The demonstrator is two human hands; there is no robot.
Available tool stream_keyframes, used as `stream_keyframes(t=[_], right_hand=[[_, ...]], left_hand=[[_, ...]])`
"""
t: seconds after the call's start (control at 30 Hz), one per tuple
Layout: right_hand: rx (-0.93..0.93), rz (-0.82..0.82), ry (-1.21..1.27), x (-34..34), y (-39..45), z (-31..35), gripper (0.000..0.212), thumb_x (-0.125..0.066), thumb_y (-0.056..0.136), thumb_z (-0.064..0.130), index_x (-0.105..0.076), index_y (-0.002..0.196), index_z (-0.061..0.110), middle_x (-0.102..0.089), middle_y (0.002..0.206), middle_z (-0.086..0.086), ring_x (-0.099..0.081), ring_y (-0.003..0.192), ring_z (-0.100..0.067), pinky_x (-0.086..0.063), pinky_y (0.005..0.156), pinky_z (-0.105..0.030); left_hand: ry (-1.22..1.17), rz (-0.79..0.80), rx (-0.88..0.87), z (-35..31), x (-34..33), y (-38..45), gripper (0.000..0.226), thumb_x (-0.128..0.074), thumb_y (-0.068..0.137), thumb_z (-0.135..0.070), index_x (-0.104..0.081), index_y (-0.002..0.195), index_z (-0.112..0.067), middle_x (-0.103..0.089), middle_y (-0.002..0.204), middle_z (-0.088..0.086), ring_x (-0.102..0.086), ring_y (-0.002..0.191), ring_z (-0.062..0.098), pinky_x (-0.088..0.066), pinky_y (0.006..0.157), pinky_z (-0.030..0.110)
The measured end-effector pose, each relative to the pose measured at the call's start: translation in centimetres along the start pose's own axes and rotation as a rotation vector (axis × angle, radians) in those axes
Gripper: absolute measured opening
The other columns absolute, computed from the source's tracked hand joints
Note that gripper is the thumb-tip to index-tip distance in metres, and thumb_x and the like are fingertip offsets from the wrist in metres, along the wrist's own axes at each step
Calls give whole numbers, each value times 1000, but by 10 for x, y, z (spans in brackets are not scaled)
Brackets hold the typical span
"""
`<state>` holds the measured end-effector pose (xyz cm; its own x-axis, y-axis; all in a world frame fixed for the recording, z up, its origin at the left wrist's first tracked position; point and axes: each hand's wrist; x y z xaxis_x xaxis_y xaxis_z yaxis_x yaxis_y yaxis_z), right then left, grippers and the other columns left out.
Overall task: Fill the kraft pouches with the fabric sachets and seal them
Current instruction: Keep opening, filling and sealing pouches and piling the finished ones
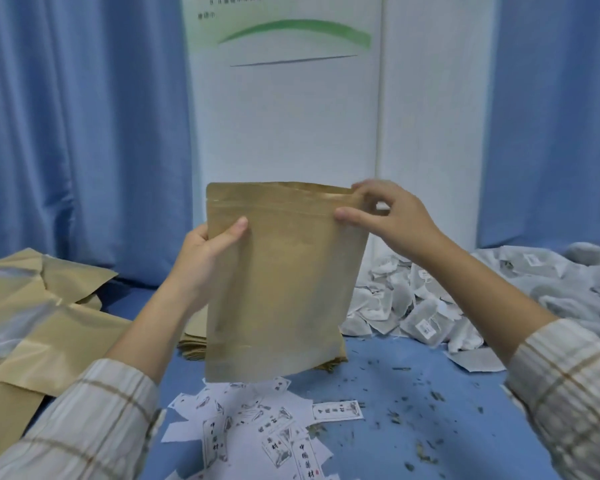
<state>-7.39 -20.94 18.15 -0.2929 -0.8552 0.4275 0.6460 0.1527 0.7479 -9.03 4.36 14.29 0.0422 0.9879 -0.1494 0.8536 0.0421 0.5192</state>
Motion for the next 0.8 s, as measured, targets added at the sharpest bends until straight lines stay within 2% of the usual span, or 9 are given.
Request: stream_keyframes(t=[0.1,0.13,0.27,0.37,0.53,0.6,0.7,0.77,0.8], right_hand=[[-94,-72,143,4,3,-12,28,-83,54,45,-67,70,27,-65,72,19,-58,74,1,-44,70,-18],[-104,-116,132,5,3,-17,26,-84,53,43,-68,68,29,-66,70,20,-59,74,2,-44,69,-17],[-140,-191,97,7,7,-30,23,-87,53,38,-68,64,31,-66,65,22,-60,72,3,-46,66,-13],[-133,-153,100,10,6,-38,20,-86,55,36,-68,61,33,-66,66,23,-59,67,9,-45,61,-8],[-146,-35,9,12,-3,-49,21,-84,60,36,-67,71,33,-67,76,18,-59,75,2,-42,63,-9],[-128,72,-146,11,-3,-44,35,-80,67,35,-61,95,37,-67,87,14,-59,86,-3,-43,71,-15],[3,271,-379,-3,2,-21,55,-71,73,47,-51,124,37,-62,108,16,-55,100,-4,-41,86,-20],[36,389,-371,-17,8,-6,42,-68,73,55,-63,111,37,-63,98,19,-56,89,5,-40,77,-11],[37,434,-370,-23,11,-1,30,-68,72,55,-68,94,34,-62,80,19,-54,74,8,-38,64,-8]], left_hand=[[-39,-11,84,-3,-10,5,26,-59,87,-22,-68,105,-5,-68,108,15,-64,97,30,-48,90,42],[-19,-35,78,-4,-12,8,22,-61,86,-24,-69,98,-6,-68,104,16,-62,93,31,-47,88,42],[170,-137,-40,-2,-19,15,14,-69,85,-23,-71,79,-11,-71,73,0,-65,69,14,-53,62,22],[292,-247,-111,2,-23,16,10,-69,86,-20,-71,76,-16,-72,79,3,-68,80,22,-54,78,35],[369,-268,-117,22,-25,10,11,-68,87,-20,-73,85,-11,-72,87,14,-66,90,34,-51,87,51],[365,-254,-94,31,-27,4,12,-67,87,-22,-73,87,-11,-72,86,13,-66,86,31,-52,84,45],[339,-187,-92,37,-39,-4,9,-68,85,-21,-73,78,-23,-73,76,-1,-62,74,12,-48,74,33],[315,-162,-109,36,-48,-6,8,-69,85,-22,-73,78,-24,-73,76,-2,-62,75,11,-48,76,34],[307,-157,-118,34,-51,-6,8,-69,84,-24,-73,79,-22,-73,77,2,-61,76,14,-48,75,36]])
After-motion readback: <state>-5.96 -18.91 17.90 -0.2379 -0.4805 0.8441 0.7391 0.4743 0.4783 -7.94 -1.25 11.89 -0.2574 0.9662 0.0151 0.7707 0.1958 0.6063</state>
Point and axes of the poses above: each hand's wrist, its own y-axis towards the middle knuckle, its own x-axis out of the back of the hand, z = x × y
